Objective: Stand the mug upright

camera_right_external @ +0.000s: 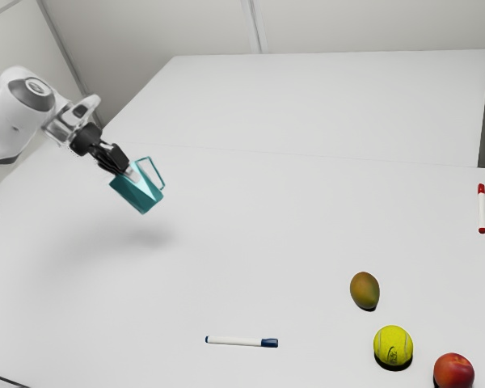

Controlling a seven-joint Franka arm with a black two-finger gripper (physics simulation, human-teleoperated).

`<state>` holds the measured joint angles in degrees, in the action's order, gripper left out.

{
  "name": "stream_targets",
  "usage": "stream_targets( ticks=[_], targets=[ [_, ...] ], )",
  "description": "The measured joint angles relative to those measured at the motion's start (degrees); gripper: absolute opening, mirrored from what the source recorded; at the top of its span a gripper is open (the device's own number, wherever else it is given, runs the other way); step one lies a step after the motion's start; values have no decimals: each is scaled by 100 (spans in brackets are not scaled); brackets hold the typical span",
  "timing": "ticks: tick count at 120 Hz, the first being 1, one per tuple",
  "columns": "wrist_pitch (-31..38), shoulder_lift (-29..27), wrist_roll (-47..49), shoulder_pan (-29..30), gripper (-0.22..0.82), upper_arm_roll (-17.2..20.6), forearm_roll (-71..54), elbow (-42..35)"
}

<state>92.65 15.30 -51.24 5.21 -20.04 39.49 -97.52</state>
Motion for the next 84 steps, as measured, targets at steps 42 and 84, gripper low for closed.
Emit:
stream_targets(
  ticks=[42, 84],
  targets=[
    [2565, 311, 969, -844, -18, 448, -2569, -479],
    [3813, 316, 1877, -986, -18, 461, -2759, -949]
  ],
)
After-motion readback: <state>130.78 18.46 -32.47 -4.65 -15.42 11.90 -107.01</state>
